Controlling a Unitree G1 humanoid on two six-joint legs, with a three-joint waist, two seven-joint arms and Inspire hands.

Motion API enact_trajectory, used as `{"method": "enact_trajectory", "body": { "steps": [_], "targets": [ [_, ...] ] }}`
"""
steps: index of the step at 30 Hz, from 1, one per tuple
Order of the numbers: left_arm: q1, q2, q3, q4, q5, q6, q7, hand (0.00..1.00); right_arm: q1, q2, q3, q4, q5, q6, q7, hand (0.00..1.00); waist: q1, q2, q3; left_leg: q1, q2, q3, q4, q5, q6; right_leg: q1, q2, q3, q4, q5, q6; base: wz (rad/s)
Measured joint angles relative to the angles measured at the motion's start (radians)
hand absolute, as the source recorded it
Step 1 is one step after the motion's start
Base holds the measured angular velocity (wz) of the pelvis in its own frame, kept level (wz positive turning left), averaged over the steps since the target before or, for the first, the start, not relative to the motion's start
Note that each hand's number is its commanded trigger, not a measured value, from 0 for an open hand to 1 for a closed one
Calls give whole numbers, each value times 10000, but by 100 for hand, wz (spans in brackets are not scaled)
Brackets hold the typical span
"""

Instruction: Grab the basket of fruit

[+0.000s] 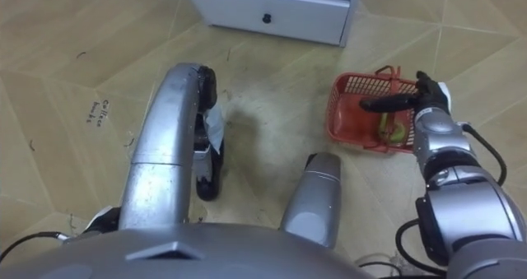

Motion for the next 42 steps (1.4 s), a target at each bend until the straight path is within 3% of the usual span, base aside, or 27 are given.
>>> {"method": "enact_trajectory", "body": {
  "steps": [4, 8, 16, 17, 20, 26, 42],
  "targets": [
    [-93, 0, -6, -28, -1, 101, -23, 0, 0, 0, 323, 5, 169, 61, 92, 0, 144, 25, -4, -5, 1, -13, 59, -1, 0, -16, 27, 74, 13, -4, 7, -5],
    [-387, -21, -372, -7, -1, 102, -24, 0, -5, 32, 589, 432, 253, 128, 320, 0, 508, 39, 10, 12, -13, -25, 60, -1, 0, -27, 24, 46, 29, -4, 9, 0],
    [-782, -147, -492, 82, 3, 182, -24, 0, -70, 27, 585, 743, 271, 160, 381, 1, 537, 79, 40, 0, -84, -52, 58, -4, -3, -47, 0, 71, 154, -8, 12, 0],
    [-871, -171, -507, 119, -1, 187, -20, 0, -71, 27, 585, 746, 292, 208, 383, 35, 537, 89, 39, 1, -86, -54, 58, -5, -4, -48, 1, 73, 167, -10, 13, 0],
    [-1208, -241, -800, 321, -2, 239, -20, 0, -71, 31, 587, 755, 358, 211, 381, 100, 534, 114, 52, -16, -57, -50, 58, -5, -4, -58, 5, 53, 179, -11, 13, 0],
    [-1411, -268, -872, 470, -2, 384, -30, 0, -274, 76, 589, 753, 367, 213, 394, 100, 532, 88, 68, -115, 29, -92, 143, -4, -5, -209, 156, 221, 228, -13, 13, -8],
    [-1602, -479, -851, 507, -3, 382, -26, 0, -341, 469, 586, 728, 378, 220, 392, 100, 479, 25, 90, -198, -11, -84, 217, -3, -6, -255, 136, 306, 324, -28, 43, -1]
  ]
}}
